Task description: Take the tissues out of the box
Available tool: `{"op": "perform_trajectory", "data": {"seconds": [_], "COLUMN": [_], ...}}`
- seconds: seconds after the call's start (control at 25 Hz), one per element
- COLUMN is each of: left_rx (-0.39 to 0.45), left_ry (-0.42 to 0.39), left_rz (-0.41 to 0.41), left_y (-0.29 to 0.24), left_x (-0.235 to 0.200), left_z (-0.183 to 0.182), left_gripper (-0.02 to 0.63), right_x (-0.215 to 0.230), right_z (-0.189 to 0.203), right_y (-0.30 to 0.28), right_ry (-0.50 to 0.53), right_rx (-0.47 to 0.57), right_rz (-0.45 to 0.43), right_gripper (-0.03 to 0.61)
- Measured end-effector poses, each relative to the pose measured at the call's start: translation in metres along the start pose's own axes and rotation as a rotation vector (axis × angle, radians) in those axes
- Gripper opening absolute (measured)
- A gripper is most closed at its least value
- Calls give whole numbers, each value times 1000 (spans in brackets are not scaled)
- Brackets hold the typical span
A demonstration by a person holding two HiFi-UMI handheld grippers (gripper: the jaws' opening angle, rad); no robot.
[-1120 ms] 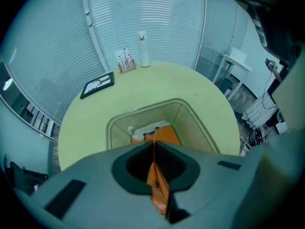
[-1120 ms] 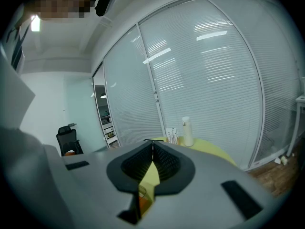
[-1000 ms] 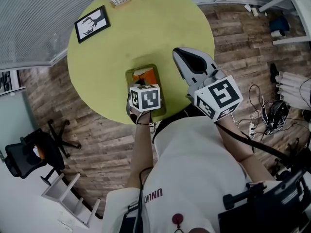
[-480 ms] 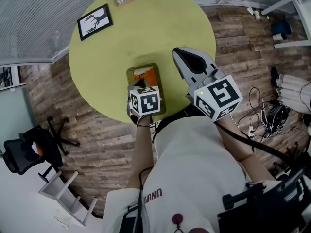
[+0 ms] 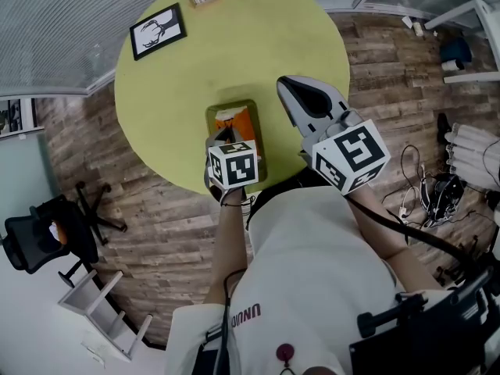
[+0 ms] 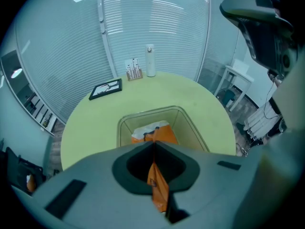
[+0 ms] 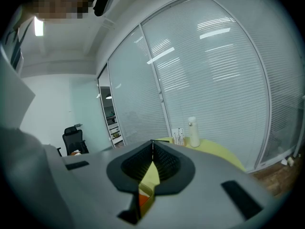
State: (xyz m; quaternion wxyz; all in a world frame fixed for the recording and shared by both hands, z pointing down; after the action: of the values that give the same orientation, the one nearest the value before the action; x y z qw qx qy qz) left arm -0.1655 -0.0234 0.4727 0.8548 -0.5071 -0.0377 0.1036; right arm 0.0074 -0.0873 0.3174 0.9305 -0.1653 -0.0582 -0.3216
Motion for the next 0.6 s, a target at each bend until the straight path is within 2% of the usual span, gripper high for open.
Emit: {"op": "perform_trajectory", "data": {"seconds": [0.6], "left_rx": [55], "left_ry": [14], "left_rz": [-11], "left_y": [17], "left_x": [-4], "left_z": [-5], "left_gripper": [15], "right_x": [-3], "right_z": [-3], "right_y": [-3], "right_ry": [10], "right_rx": [8], "right_rz": [-24], "right_gripper": [20]}}
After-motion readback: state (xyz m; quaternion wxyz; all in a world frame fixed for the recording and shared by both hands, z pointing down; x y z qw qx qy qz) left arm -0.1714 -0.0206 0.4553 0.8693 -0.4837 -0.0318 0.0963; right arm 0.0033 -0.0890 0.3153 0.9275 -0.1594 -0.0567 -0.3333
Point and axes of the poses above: the fingertips, and each gripper's own axes: y backward along the fingers, x to its right, z out of its underside, the point moved 7 cm from there along y, backward along the fingers, and after that the axes turned 9 degrees about z, right-handed, at the moved point
